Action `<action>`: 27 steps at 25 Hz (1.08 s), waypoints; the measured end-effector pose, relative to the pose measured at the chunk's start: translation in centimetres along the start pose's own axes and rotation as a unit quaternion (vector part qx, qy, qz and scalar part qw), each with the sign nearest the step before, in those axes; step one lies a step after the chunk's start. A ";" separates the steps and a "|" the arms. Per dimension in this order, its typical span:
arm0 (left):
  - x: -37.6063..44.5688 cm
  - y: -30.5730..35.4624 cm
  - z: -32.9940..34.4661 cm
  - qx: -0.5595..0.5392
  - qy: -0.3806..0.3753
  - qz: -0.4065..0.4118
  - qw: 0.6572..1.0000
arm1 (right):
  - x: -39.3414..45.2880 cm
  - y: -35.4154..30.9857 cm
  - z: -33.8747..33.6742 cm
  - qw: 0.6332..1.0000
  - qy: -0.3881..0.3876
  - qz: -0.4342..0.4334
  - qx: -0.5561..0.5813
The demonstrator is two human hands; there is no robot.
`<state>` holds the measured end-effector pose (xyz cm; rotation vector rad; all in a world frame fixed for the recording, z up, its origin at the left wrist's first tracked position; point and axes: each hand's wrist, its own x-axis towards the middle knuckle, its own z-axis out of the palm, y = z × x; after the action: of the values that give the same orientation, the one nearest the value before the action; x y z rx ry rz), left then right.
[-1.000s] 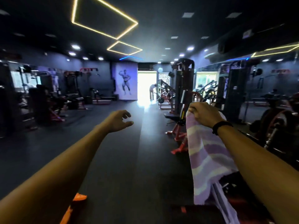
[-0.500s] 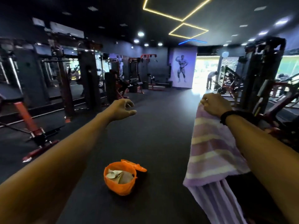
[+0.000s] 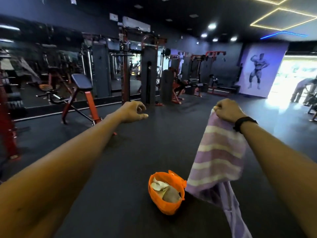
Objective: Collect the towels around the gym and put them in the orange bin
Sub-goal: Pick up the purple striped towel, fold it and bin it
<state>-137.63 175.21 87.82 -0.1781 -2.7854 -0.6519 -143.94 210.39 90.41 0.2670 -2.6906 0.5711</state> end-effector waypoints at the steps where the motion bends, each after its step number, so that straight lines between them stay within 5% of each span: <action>1: 1.9 -0.9 -0.4 0.003 0.001 -0.003 1.000 | 2.5 -0.9 0.9 1.000 -0.006 0.002 0.015; 7: 12.0 -4.5 -2.2 -0.029 0.034 0.001 0.999 | 14.3 -6.1 5.0 0.991 -0.039 0.037 0.124; 12: 18.8 -7.8 -0.5 -0.093 0.017 0.024 0.995 | 22.0 -7.9 9.9 0.946 -0.029 0.116 0.303; 21: 30.4 -13.1 1.1 -0.189 -0.113 0.131 0.967 | 29.3 -14.5 17.2 0.848 0.052 0.202 0.487; 27: 38.2 -16.0 2.6 -0.169 -0.020 0.226 0.959 | 32.7 -18.8 18.6 0.789 0.075 0.244 0.558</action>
<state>-177.63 164.30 90.04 -0.8728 -2.5068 -0.9933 -174.87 182.10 94.27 -0.2024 -1.9045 2.1863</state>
